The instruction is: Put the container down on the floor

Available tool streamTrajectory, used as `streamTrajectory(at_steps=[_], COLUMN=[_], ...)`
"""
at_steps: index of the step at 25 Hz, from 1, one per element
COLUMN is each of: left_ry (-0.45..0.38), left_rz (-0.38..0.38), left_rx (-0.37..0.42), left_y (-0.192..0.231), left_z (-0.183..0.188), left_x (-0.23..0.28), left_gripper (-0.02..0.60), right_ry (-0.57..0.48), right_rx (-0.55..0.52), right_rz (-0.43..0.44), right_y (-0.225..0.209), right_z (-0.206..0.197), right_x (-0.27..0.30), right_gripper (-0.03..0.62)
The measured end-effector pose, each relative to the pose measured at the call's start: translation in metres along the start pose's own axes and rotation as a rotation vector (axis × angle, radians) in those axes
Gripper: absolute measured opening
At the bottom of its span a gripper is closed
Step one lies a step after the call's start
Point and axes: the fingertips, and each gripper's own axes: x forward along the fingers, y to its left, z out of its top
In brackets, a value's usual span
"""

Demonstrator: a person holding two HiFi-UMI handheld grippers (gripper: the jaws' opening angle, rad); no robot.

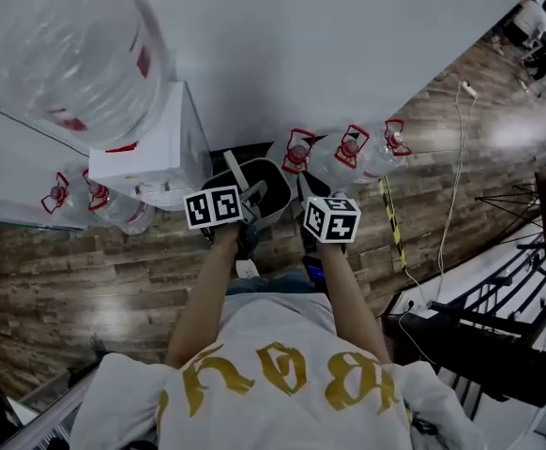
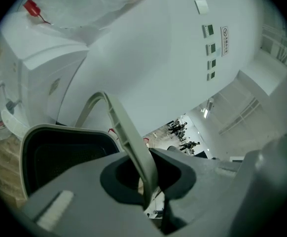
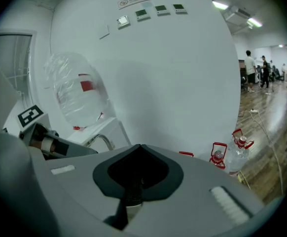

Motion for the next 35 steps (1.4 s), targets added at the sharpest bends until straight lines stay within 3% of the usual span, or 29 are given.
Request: streamTrajectory(at_steps=[5, 11, 27, 35], left_ry=[0.027, 0.019, 0.006, 0.062], left_rz=[0.006, 0.016, 0.091, 0.163], left_rx=[0.002, -0.007, -0.044, -0.037], left_y=[0.01, 0.02, 0.07, 0.108], left_z=[0.016, 0.037, 0.049, 0.044], left_x=[0.015, 0.024, 0.058, 0.077], left_gripper=[0.038, 0.038, 0.038, 0.035], right_ry=[-0.039, 0.031, 0.15, 0.223], right_rx=[0.042, 0.045, 0.026, 0.023], right_rz=[-0.029, -0.076, 0.0, 0.02], right_y=[-0.012, -0.038, -0.047, -0.052], right_z=[0.019, 0.005, -0.022, -0.041], right_x=[0.004, 0.027, 0.094, 0.126], right_gripper=[0.03, 0.029, 0.03, 0.029])
